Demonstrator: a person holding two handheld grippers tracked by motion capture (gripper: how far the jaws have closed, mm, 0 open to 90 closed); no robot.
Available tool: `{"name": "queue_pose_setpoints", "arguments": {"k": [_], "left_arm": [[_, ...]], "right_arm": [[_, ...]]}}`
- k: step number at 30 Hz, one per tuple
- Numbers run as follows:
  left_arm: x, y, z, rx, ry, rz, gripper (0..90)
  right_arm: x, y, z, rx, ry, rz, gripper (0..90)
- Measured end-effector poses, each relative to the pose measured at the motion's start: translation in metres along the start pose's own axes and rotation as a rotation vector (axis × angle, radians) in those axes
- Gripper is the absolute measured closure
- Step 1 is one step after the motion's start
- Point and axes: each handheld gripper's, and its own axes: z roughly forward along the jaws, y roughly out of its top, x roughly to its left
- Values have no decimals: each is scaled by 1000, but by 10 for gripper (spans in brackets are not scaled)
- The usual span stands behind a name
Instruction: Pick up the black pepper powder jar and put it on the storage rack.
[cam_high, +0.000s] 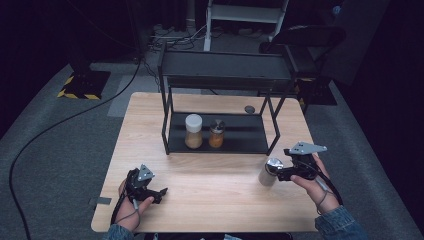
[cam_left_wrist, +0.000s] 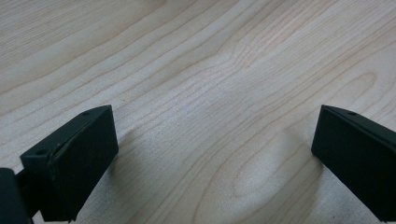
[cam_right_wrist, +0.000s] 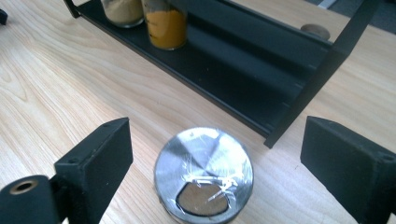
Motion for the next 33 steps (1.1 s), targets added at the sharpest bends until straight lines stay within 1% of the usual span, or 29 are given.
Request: {"name": "queue_pose_setpoints", "arguments": {"k": [3, 8, 10, 16, 23, 33], "left_arm": [[0, 0, 0, 0, 0, 0, 4], [0, 0, 0, 0, 0, 0, 4], [0, 0, 0, 0, 0, 0, 4], [0, 0, 0, 0, 0, 0, 4], [0, 0, 0, 0, 0, 0, 4], [0, 0, 0, 0, 0, 0, 4]], "right_arm": [[-1, -4, 2, 5, -4, 4, 92], [-3, -10, 5, 11, 8, 10, 92], [-2, -13, 7, 16, 9, 7, 92], [-2, -20, 15, 36, 16, 17, 92], [4, -25, 22, 51, -9, -8, 100], [2, -32, 37, 84, 4, -8, 151]]}}
